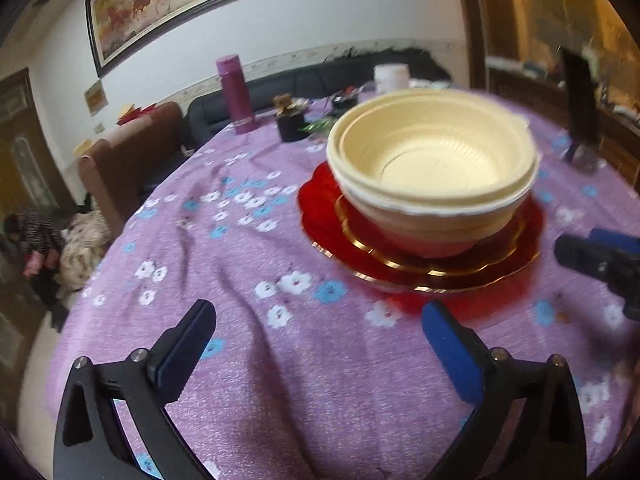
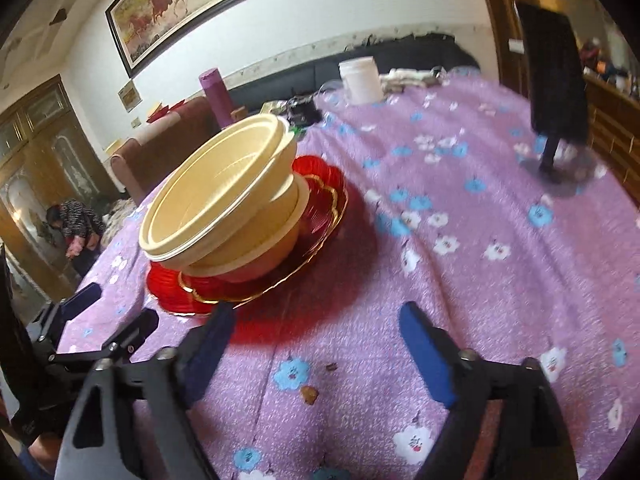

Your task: Organize plates and bowls

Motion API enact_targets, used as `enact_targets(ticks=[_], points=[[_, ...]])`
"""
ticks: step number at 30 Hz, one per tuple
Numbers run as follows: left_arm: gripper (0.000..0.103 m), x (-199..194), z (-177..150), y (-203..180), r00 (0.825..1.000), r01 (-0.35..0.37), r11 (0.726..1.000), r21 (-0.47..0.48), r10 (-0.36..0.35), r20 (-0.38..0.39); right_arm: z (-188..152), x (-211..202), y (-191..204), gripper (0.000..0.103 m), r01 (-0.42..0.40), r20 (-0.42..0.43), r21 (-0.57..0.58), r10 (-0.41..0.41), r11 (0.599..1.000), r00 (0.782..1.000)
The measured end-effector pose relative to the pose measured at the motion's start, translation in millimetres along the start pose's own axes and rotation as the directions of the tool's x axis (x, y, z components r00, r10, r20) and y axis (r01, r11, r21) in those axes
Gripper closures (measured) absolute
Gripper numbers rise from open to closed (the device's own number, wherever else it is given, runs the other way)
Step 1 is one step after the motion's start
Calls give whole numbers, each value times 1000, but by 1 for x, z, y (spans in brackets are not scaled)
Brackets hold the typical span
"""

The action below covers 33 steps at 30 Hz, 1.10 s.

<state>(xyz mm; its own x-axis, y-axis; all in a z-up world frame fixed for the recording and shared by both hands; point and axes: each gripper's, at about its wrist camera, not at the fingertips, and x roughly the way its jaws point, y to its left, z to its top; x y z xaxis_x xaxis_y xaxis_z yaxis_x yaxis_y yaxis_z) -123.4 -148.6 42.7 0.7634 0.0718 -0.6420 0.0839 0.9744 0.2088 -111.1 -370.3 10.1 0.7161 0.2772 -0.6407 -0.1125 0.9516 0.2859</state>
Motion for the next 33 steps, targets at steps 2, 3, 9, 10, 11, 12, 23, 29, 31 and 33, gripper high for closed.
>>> enact_targets(ticks=[2,3,9,10,11,12,23,29,31,33], points=[[0,4,0,2,1000,24,1000,-7,-25,-19,0,2,2,12,31,3,-20,-31,999,1000],[0,6,0,4,998,52,998,-21,-52,-24,0,3,4,12,32,-4,-26,-32,999,999],[0,9,3,12,993,113,991,-72,-116,-35,1,11,2,12,41,-43,-17,-42,999,998],[0,8,3,13,992,124,989,-74,-127,-28,1,11,1,12,42,-43,-13,-42,999,998],[0,7,2,13,991,130,989,-74,-132,-20,1,11,0,12,43,-41,-10,-43,999,998],[0,5,2,12,991,130,989,-68,-131,-15,1,11,0,12,42,-39,-10,-42,999,998],[0,-6,1,5,999,35,999,-3,-35,28,-1,10,2,12,40,-46,-12,-41,999,998],[0,-5,3,9,1000,-3,1000,-5,3,10,-1,10,3,12,40,-46,-20,-41,999,998],[0,-6,3,9,1000,-5,1000,-2,5,8,-1,10,3,12,39,-48,-19,-40,999,998],[0,-7,3,7,1000,-12,1000,6,11,10,-1,9,2,12,41,-44,-17,-41,999,998]])
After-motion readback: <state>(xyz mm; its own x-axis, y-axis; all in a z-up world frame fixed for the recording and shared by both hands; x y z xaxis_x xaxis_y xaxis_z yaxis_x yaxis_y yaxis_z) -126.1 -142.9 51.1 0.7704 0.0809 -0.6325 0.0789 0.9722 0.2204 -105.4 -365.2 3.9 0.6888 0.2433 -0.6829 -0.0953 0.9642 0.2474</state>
